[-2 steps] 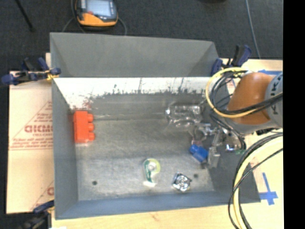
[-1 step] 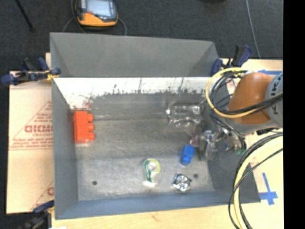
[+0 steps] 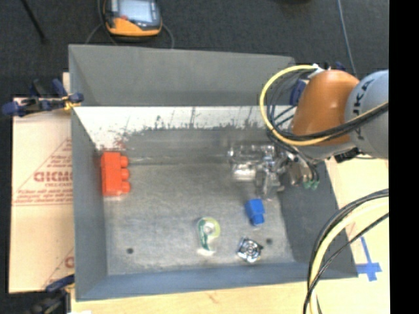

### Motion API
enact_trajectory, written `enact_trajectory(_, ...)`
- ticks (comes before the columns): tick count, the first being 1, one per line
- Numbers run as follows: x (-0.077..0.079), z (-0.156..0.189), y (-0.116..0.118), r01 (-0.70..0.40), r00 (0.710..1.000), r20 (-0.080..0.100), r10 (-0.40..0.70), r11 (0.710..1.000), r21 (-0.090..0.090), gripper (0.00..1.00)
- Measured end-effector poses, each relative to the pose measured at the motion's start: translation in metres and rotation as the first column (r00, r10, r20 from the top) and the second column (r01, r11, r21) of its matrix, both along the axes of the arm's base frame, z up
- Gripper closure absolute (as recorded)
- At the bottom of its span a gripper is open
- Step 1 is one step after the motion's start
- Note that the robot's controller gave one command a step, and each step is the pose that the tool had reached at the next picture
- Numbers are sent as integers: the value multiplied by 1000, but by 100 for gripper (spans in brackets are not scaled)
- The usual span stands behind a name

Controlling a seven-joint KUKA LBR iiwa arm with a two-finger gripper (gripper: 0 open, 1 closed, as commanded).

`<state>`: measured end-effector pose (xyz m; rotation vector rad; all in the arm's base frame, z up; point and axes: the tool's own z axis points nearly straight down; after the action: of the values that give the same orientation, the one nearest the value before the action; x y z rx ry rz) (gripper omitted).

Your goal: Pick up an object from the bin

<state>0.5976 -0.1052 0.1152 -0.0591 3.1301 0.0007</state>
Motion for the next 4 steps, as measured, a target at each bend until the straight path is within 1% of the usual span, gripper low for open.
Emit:
enact_trajectory(1, -32, -1, 37, 159, 987, -10, -158, 987, 1, 100)
enact_trajectory(2, -35, 41, 45, 233, 972, -3, -233, 972, 1, 100)
enact_trajectory(3, -36, 39, 44, 230, 973, -6, -230, 973, -1, 0)
enact_trajectory(4, -42, -43, -4, -377, 926, -7, 377, 926, -4, 0)
